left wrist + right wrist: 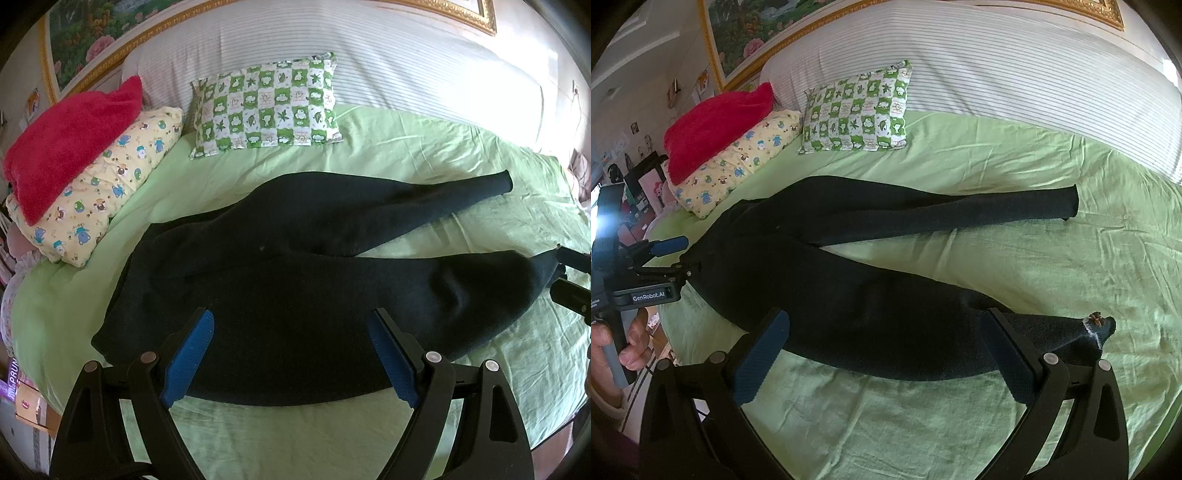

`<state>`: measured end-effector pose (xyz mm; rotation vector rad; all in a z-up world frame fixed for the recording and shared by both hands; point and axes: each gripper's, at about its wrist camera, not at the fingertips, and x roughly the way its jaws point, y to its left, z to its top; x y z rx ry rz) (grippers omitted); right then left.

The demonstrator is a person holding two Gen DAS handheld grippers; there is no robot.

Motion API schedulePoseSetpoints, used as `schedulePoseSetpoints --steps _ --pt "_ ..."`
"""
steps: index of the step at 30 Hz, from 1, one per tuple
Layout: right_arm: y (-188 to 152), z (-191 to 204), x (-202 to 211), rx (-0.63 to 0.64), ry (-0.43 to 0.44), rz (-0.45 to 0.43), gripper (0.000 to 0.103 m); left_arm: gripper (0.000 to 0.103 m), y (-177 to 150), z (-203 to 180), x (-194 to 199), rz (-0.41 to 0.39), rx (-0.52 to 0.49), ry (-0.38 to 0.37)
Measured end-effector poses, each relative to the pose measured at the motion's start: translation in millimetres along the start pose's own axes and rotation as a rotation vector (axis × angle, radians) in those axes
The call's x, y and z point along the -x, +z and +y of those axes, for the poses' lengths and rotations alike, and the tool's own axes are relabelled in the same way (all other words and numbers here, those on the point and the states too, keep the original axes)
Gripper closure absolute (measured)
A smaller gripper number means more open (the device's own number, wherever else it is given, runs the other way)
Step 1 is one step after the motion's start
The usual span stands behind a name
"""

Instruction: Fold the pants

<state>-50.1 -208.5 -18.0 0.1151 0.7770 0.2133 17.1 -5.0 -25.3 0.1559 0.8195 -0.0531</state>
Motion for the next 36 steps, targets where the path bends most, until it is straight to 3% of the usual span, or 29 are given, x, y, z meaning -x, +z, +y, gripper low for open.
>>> schedulePoseSetpoints --steps 36 --pt "-4.8 0.5 -8.0 -0.012 0.006 0.016 0.0 0.017 0.6 -7.1 -13.6 0.034 0.001 -0.028"
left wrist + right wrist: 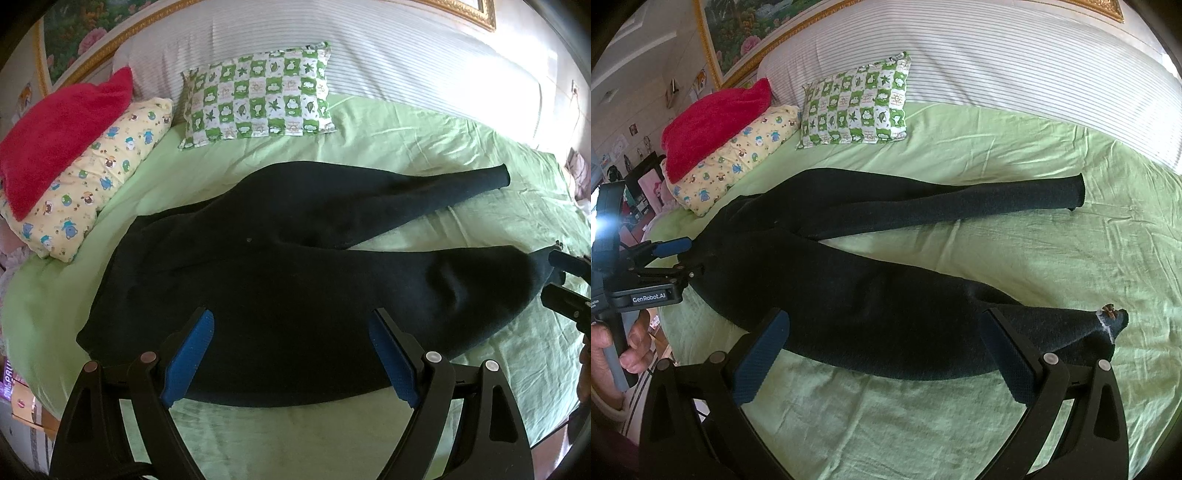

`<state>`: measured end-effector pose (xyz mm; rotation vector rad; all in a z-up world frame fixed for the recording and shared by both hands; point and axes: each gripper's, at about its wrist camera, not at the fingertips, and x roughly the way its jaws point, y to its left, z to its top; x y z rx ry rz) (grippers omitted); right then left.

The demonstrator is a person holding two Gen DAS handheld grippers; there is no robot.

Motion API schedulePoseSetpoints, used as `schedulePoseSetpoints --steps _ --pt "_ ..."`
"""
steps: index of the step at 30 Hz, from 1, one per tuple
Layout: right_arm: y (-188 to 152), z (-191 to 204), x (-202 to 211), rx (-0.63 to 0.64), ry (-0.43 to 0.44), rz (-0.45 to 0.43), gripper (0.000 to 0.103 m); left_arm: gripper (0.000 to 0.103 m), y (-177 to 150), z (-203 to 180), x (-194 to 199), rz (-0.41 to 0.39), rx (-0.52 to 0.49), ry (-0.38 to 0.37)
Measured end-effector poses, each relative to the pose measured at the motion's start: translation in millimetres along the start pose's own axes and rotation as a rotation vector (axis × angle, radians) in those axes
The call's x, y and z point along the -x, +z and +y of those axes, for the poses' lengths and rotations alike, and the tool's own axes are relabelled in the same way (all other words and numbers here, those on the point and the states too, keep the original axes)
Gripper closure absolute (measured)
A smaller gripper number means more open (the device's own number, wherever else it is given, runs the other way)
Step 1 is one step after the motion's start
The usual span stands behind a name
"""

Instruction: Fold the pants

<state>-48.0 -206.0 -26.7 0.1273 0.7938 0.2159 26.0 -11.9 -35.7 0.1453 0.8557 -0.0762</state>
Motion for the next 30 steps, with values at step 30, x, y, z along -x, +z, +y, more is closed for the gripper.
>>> schedulePoseSetpoints --steps 30 --pt "2.5 -21.0 -5.1 -0.048 -0.005 0.006 0.0 0.017 3.4 -6.7 -22.9 0.044 -0.005 -0.058"
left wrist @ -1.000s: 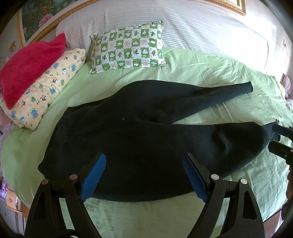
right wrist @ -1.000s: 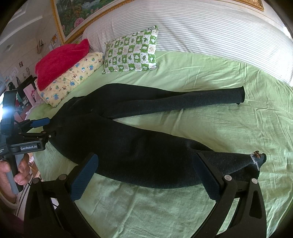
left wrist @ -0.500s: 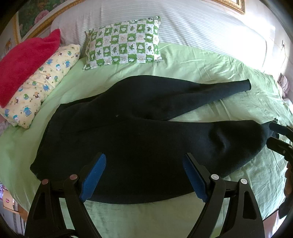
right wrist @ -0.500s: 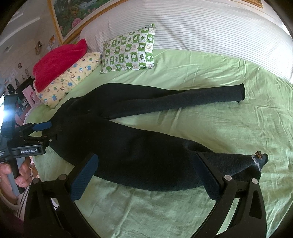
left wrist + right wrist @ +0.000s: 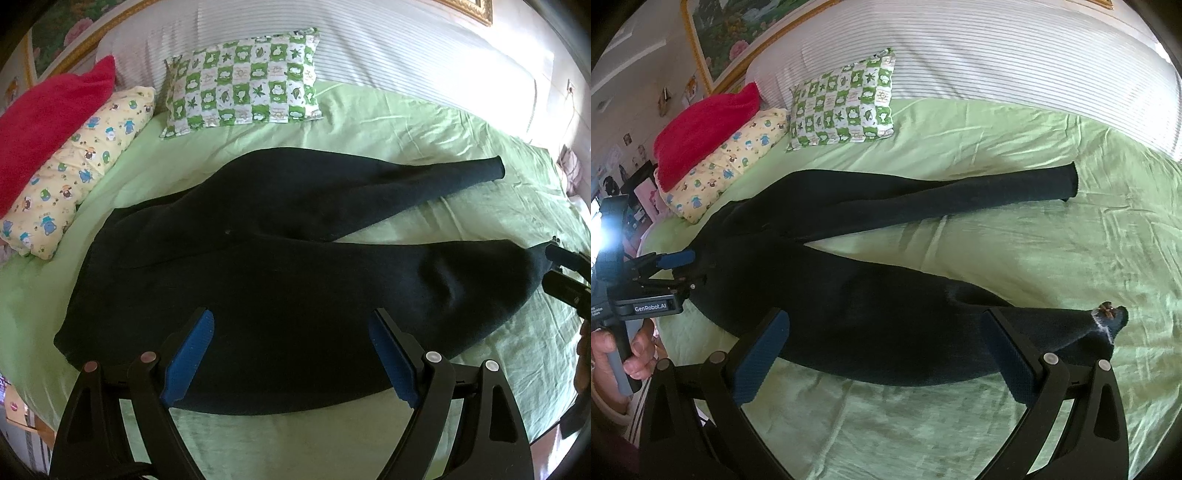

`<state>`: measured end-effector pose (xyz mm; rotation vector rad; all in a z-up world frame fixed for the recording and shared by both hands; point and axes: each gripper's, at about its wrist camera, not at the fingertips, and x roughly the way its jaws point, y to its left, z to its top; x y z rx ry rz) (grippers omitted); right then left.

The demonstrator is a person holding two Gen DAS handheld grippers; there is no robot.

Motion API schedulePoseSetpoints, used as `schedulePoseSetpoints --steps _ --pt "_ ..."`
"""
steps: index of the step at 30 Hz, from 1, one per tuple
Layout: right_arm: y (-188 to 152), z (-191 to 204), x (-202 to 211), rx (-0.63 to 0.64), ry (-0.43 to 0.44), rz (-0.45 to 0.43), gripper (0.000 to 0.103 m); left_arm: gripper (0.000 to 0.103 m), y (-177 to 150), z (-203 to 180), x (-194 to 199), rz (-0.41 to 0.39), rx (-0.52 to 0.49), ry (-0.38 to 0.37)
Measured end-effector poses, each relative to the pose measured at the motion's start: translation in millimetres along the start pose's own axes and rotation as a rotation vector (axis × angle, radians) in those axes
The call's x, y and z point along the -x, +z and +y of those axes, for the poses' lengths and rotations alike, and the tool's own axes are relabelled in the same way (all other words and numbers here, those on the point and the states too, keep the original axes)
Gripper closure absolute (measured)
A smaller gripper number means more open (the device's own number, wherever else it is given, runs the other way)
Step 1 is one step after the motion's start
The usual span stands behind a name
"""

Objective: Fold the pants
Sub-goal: 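Grasp the pants leg cuff with the right gripper and lift it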

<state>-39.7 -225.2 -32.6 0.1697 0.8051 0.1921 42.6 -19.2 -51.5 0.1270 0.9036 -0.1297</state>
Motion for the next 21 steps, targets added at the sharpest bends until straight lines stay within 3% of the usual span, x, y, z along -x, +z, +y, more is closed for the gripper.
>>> schedulePoseSetpoints --steps 11,21 --pt "-5.4 -24.4 16.9 -0.045 -0.036 -0.016 0.0 0.017 3.8 -18.3 -0.7 0.001 -0.037 -0.035" --pt "-14.7 -62.8 38.9 -0.126 -0.088 -0.047 0.0 0.017 5.1 -71.1 1.7 0.0 -0.16 -0.118"
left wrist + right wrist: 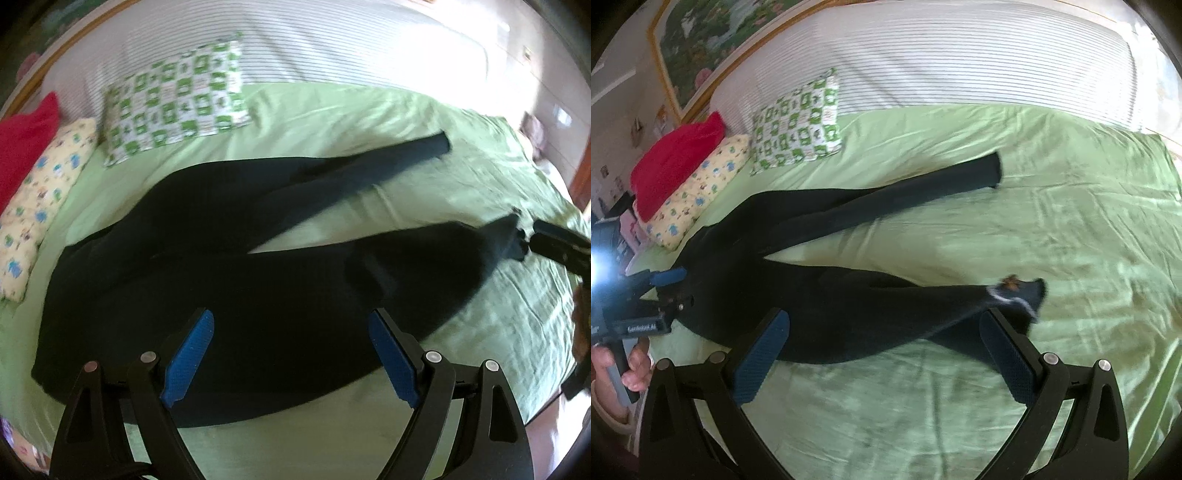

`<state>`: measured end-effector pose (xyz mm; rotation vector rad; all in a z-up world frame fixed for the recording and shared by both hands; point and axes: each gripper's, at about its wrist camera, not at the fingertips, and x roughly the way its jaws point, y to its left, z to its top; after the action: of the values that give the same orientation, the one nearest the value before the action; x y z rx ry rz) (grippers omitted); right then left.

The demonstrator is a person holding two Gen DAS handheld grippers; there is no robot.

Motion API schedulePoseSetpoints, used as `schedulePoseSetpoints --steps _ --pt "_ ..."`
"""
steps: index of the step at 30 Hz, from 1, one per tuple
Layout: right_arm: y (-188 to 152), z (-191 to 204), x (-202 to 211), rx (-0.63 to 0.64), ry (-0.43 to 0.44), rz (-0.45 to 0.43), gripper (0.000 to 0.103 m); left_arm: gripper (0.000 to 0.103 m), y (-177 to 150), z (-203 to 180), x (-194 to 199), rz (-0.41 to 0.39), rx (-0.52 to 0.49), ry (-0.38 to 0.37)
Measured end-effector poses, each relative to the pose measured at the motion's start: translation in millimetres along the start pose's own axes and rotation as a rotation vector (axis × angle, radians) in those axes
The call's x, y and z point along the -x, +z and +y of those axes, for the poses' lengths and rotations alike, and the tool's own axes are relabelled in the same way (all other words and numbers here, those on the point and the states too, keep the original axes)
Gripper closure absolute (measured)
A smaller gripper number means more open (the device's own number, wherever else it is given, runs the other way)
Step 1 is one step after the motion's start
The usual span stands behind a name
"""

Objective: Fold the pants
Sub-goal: 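Grasp the pants leg cuff with the right gripper and lift it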

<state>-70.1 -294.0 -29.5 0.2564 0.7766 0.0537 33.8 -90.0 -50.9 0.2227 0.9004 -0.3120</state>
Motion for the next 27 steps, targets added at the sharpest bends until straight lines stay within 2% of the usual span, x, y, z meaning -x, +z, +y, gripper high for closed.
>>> schedulePoseSetpoints --steps 7,11,14,16,20,21,22,23,24,25,26,27 --pt "0.5 -34.7 7.0 -0.046 -0.054 -0.019 0.0 0.017 7.6 -55.3 -10.2 0.013 -0.114 -0.07" --pt "1.5 -57.7 5.2 -0.089 -0.037 -0.024 0.001 0.017 13.1 -93.9 -22.0 0.023 -0.189 -0.107" --pt "3.6 -78.2 -2.2 -0.146 -0.001 -0.013 0.009 0.017 16.5 -121.2 -35.8 0.025 -0.249 -0.084" --pt "5.0 -88.8 -10.0 -0.185 0.015 0.008 0.021 0.017 18.6 -135.3 -45.4 0.02 -0.277 -0.064" --pt "5.7 -109.5 -27.3 -0.257 0.039 0.047 0.034 0.017 23.4 -149.3 -70.2 0.042 -0.311 -0.012" --pt "5.4 -112.1 -30.3 -0.265 0.047 0.055 0.041 0.016 24.0 -149.8 -75.9 0.049 -0.318 0.0" --pt "4.9 -115.5 -35.1 -0.274 0.051 0.07 0.053 0.021 24.6 -149.8 -78.6 0.05 -0.321 -0.015" --pt "4.4 -117.1 -38.4 -0.274 0.047 0.082 0.061 0.035 25.5 -148.0 -79.0 0.046 -0.318 -0.042" --pt "4.5 -117.7 -41.1 -0.271 0.051 0.091 0.079 0.046 27.0 -146.7 -79.5 0.048 -0.312 -0.081" --pt "6.3 -117.6 -41.6 -0.265 0.074 0.082 0.095 0.072 29.0 -145.8 -80.4 0.064 -0.309 -0.126" --pt "9.7 -116.7 -39.5 -0.252 0.082 0.066 0.102 0.09 30.6 -145.1 -79.9 0.078 -0.307 -0.155" --pt "13.1 -115.0 -37.4 -0.237 0.079 0.057 0.103 0.09 33.1 -146.0 -78.0 0.076 -0.313 -0.15"
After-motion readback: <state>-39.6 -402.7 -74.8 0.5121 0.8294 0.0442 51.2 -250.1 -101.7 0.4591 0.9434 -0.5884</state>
